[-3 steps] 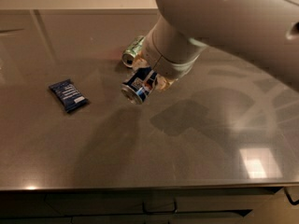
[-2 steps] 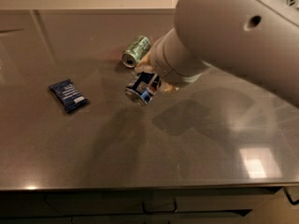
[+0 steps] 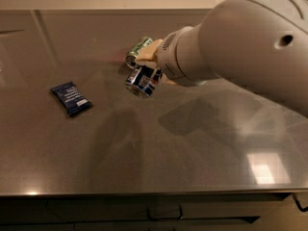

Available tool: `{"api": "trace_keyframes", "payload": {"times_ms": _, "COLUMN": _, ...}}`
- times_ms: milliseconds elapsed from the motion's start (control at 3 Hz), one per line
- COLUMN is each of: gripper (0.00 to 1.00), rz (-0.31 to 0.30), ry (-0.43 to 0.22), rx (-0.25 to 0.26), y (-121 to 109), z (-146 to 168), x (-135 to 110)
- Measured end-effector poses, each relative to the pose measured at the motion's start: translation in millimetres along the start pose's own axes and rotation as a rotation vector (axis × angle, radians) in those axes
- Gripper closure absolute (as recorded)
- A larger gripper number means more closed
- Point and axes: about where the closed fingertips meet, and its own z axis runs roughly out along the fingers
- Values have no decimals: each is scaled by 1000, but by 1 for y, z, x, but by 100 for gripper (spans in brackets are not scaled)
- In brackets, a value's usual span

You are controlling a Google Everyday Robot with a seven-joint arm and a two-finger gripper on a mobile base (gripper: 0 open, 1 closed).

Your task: Place pepsi can upright

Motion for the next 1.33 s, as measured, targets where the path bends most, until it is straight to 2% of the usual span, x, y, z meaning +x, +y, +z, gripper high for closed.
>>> {"api": "trace_keyframes", "payload": {"times_ms": 333, "gripper": 100, "rz": -1, "ry": 0, "rx": 0, "y": 0, "z": 0, "x": 0}}
{"api": "trace_keyframes", "payload": {"times_ms": 667, "gripper": 100, "rz": -41, "ry": 13, "rx": 36, "y": -4, "z": -3, "x": 7}}
{"api": "trace_keyframes", "payload": {"times_ms": 1000, "gripper": 100, "rz": -86, "ry": 28, "rx": 111, "y": -11, "z": -7, "x": 21}}
{"api": "trace_keyframes", "payload": {"times_ms": 1333, "gripper": 100, "rz": -169, "ry": 17, "rx": 170, "y": -22, "z": -9, "x": 31}}
